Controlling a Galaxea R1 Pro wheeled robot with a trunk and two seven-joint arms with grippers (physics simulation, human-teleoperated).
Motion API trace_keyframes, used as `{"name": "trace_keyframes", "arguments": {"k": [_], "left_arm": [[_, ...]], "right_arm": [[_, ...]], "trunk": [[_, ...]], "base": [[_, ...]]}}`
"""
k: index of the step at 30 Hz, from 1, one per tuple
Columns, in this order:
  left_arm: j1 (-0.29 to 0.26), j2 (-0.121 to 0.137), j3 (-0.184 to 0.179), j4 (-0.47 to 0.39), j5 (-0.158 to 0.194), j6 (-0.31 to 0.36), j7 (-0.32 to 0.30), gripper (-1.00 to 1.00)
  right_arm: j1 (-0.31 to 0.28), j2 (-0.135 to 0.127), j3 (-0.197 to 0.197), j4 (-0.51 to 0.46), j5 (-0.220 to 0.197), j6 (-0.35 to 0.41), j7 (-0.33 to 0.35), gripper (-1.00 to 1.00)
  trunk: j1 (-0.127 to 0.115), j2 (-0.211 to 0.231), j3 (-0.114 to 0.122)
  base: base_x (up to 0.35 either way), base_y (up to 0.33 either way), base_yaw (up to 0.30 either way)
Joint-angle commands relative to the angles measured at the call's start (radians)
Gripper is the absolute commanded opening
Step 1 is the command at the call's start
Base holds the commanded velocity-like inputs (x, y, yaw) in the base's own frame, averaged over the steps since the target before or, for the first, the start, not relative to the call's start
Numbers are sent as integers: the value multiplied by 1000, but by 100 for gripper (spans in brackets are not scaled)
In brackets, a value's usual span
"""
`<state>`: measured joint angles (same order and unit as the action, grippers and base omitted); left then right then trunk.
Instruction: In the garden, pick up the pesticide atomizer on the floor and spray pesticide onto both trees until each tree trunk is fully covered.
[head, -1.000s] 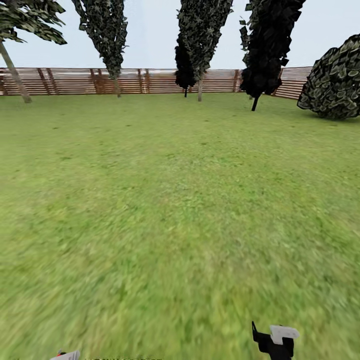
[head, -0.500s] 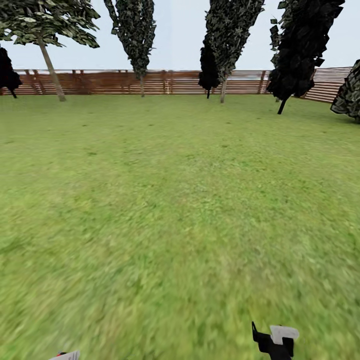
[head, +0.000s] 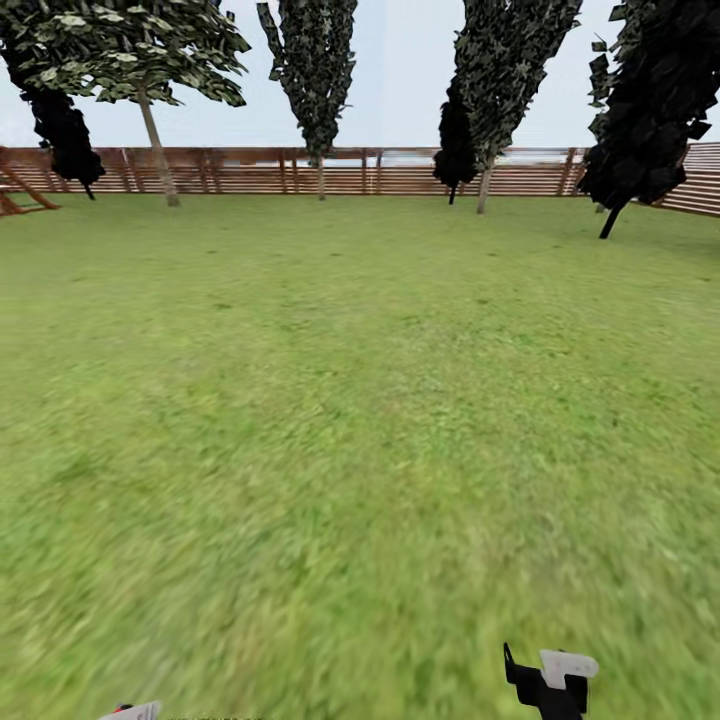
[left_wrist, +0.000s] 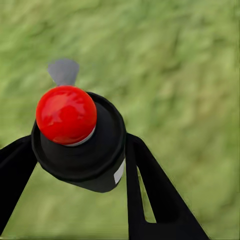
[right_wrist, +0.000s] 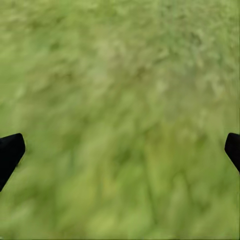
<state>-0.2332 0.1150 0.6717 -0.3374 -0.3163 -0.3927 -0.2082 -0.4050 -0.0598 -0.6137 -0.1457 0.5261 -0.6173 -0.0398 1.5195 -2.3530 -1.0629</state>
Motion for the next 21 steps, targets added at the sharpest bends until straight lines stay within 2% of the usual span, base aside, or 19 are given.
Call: {"name": "trace_keyframes", "arguments": {"k": [1, 21], "left_arm": [[0, 0, 0, 0, 0, 0, 0, -100], [0, 0, 0, 0, 0, 0, 0, -100]], "right_arm": [[0, 0, 0, 0, 0, 0, 0, 100], [0, 0, 0, 0, 0, 0, 1, 100]], "trunk": [[0, 0, 1], [0, 0, 23]], "base": [[0, 0, 218], [0, 0, 206]]}}
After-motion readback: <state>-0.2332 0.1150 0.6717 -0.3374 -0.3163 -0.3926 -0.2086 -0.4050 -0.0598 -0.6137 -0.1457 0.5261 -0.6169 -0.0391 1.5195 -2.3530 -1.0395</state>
